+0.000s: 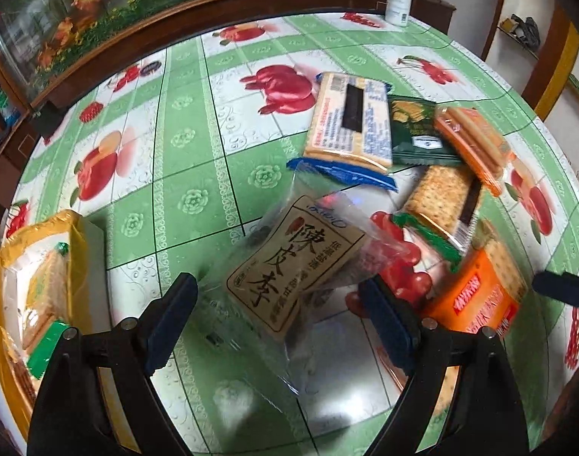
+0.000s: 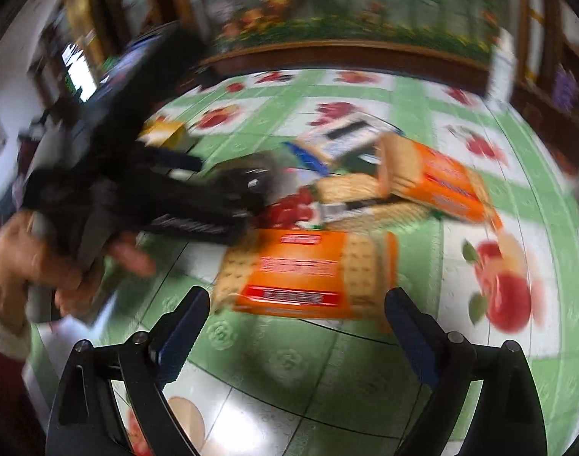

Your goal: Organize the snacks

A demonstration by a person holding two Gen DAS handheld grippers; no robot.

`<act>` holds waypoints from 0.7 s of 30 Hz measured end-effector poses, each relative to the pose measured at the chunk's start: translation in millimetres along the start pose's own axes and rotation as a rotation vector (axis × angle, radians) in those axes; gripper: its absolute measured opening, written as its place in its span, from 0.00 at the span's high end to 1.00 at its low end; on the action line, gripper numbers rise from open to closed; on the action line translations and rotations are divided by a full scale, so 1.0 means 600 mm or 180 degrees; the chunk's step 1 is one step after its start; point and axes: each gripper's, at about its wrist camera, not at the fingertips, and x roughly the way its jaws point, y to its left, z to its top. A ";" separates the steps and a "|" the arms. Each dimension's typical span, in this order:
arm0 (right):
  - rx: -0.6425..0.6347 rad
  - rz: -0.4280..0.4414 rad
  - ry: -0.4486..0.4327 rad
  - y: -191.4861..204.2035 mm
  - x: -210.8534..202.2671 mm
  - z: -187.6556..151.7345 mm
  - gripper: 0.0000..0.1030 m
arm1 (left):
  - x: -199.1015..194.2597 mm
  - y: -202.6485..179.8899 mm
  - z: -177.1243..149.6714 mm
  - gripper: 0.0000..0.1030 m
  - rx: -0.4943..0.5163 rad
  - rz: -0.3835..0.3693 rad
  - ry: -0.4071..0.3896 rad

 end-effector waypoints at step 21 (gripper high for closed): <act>-0.1610 0.0619 0.0830 0.016 0.072 0.048 0.02 | 0.015 0.016 0.015 0.13 -0.0153 -0.0224 0.0076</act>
